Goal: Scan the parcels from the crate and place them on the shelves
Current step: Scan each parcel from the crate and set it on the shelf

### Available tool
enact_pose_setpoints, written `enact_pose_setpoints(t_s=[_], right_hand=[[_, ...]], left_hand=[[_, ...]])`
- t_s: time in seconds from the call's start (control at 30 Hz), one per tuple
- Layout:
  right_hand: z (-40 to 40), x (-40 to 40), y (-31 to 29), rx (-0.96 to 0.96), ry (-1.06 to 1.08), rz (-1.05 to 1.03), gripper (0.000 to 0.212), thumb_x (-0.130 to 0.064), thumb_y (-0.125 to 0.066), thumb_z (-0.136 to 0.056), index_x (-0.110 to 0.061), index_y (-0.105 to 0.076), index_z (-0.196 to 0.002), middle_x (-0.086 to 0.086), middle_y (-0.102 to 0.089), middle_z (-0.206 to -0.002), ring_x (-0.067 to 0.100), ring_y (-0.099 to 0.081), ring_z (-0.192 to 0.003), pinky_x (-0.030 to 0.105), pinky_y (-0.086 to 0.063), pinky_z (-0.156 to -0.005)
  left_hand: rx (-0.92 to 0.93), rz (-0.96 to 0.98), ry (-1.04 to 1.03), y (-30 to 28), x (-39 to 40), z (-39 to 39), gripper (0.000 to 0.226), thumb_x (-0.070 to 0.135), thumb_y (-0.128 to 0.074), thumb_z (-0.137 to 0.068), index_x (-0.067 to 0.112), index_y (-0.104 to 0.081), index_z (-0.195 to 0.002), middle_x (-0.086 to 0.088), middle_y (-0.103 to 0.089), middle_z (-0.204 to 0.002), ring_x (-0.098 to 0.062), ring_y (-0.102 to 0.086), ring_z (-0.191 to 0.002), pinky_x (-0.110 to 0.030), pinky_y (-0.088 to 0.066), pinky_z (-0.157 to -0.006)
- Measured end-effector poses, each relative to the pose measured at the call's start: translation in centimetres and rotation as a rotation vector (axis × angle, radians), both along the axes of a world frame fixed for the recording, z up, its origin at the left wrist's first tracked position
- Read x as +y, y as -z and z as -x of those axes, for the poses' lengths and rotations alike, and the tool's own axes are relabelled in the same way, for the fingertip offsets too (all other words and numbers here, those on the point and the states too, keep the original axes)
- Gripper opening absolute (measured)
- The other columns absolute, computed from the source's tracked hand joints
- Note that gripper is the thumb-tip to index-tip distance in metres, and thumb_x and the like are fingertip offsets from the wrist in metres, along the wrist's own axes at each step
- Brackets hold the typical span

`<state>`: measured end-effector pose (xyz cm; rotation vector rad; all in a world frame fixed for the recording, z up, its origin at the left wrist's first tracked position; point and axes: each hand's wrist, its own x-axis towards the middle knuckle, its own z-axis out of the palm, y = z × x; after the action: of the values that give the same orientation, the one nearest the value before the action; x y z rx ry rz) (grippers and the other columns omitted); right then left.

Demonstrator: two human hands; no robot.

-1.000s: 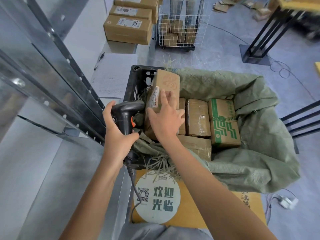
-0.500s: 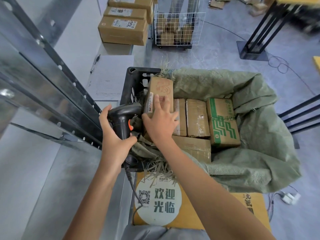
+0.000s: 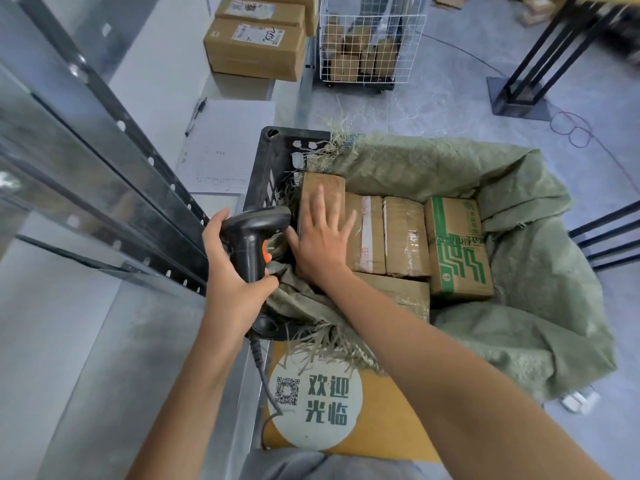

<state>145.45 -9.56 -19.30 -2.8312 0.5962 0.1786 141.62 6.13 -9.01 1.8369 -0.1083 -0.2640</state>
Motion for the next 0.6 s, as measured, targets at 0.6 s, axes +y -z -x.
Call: enact_pose_setpoints(t_s=[0.6], right_hand=[[-1.0, 0.3, 2.8, 0.042, 0.003, -0.029, 0.073, -0.055, -0.022, -0.104, -0.018, 0.007, -0.16, 0.01, 0.012, -0.168, 0.039, 0.016, -0.152, 0.058, 0.012, -0.119]], left_hand=[[-0.059, -0.011, 0.063, 0.2, -0.4, 0.0, 0.099, -0.021, -0.068, -0.08, 0.034, -0.027, -0.152, 0.008, -0.058, -0.125, -0.007, -0.069, -0.083, -0.01, -0.051, -0.076]])
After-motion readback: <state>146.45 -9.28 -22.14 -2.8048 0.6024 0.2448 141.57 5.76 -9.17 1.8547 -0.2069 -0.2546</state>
